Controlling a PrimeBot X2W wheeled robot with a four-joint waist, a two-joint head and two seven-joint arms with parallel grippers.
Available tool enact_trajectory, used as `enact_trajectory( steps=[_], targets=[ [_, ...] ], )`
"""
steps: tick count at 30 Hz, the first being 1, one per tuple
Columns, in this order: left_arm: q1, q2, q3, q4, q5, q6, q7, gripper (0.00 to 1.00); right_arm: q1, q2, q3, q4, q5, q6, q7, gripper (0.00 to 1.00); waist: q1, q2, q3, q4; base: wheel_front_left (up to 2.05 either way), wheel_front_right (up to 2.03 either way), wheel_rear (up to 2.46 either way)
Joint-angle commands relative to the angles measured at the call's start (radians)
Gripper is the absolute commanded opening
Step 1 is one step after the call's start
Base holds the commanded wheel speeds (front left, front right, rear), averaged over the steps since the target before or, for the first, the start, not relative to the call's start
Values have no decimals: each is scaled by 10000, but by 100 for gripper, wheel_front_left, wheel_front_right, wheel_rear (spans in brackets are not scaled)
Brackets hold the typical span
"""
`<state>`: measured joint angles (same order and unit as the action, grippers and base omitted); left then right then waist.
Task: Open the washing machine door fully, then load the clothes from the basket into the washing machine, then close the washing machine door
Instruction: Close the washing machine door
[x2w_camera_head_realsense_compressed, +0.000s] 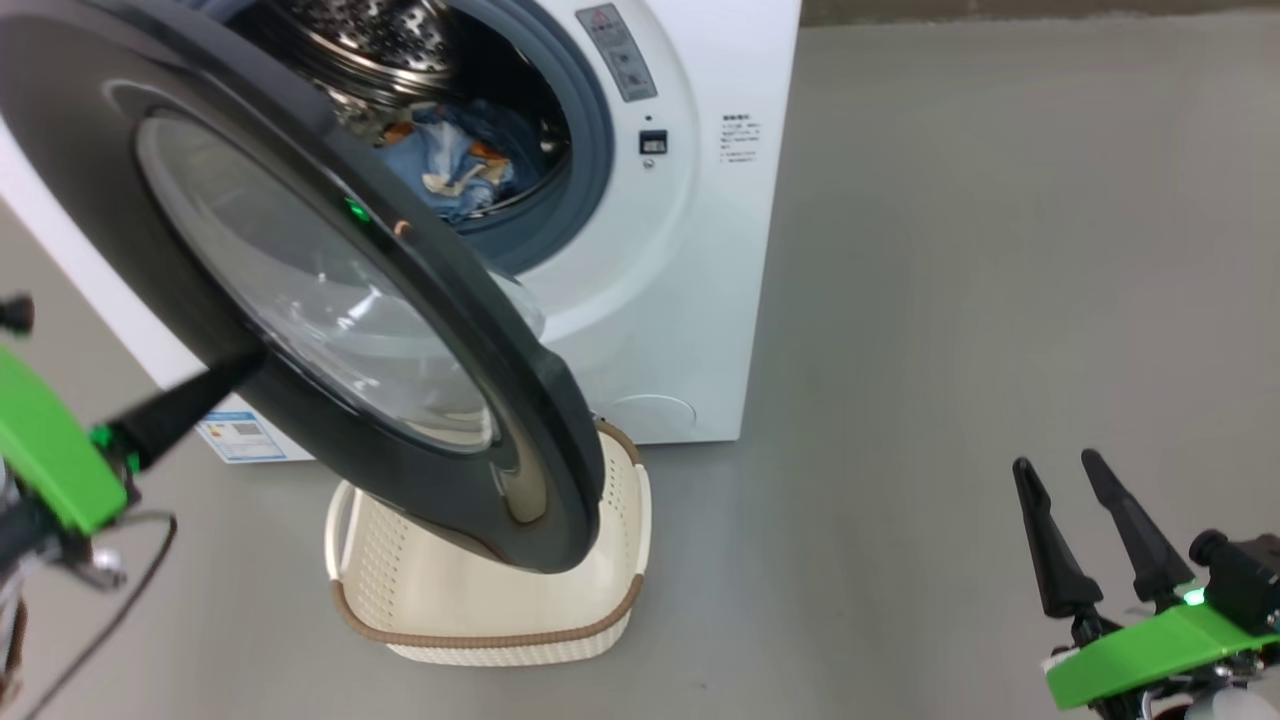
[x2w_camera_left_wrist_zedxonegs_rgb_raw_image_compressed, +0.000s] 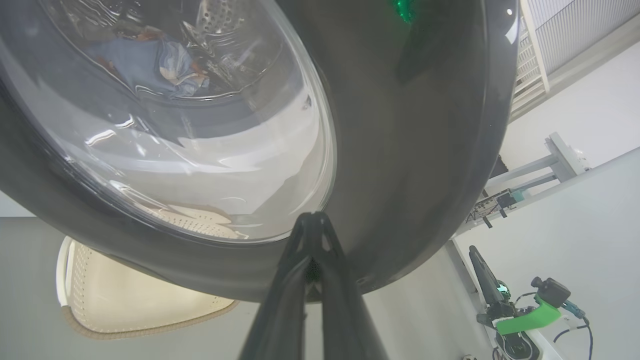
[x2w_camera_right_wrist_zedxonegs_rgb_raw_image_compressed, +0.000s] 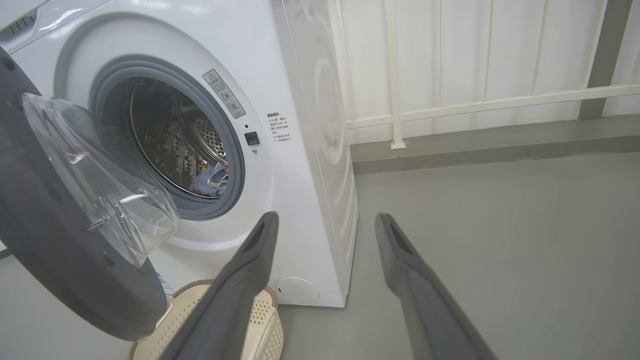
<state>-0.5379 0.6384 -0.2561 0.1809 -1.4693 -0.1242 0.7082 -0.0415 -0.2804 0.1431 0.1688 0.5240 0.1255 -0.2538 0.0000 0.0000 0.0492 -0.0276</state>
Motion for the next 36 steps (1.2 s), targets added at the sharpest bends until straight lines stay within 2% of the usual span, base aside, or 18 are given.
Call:
enact_trajectory(
  steps=[1, 2, 4, 5, 11, 16, 26, 36],
  targets=[
    [188, 661, 547, -356, -152, -65, -247, 46, 122, -233, 168, -196, -176, 52, -80, 100, 0, 0, -189, 191, 0, 0, 0],
    [398, 699, 568, -402, -190, -65, -343, 59, 145, -232, 169, -204, -173, 52, -80, 100, 0, 0, -222, 233, 0, 0, 0],
    [793, 760, 657, -466, -258, -65, -594, 96, 180, -232, 198, -211, -170, 52, -80, 100, 0, 0, -258, 282, 0, 0, 0],
    [972, 768, 681, -494, -292, -65, -705, 100, 189, -236, 203, -214, -167, 52, -80, 100, 0, 0, -271, 313, 0, 0, 0],
    [1813, 794, 671, -543, -242, -65, -1352, 100, 248, -236, 198, -215, -160, 52, -80, 100, 0, 0, -309, 452, 0, 0, 0],
    [2583, 576, 558, -484, -126, -65, -2250, 100, 281, -211, 203, -214, -166, 52, -80, 100, 0, 0, -330, 544, 0, 0, 0],
    [3987, -216, 118, -205, 279, -65, -4948, 100, 355, -187, 260, -187, -159, 52, -80, 100, 0, 0, -360, 720, 0, 0, 0],
    [4427, -363, -846, 253, 1203, -65, -7881, 100, 374, -222, 283, -192, -144, 52, -80, 100, 0, 0, -355, 853, 0, 0, 0]
  ],
)
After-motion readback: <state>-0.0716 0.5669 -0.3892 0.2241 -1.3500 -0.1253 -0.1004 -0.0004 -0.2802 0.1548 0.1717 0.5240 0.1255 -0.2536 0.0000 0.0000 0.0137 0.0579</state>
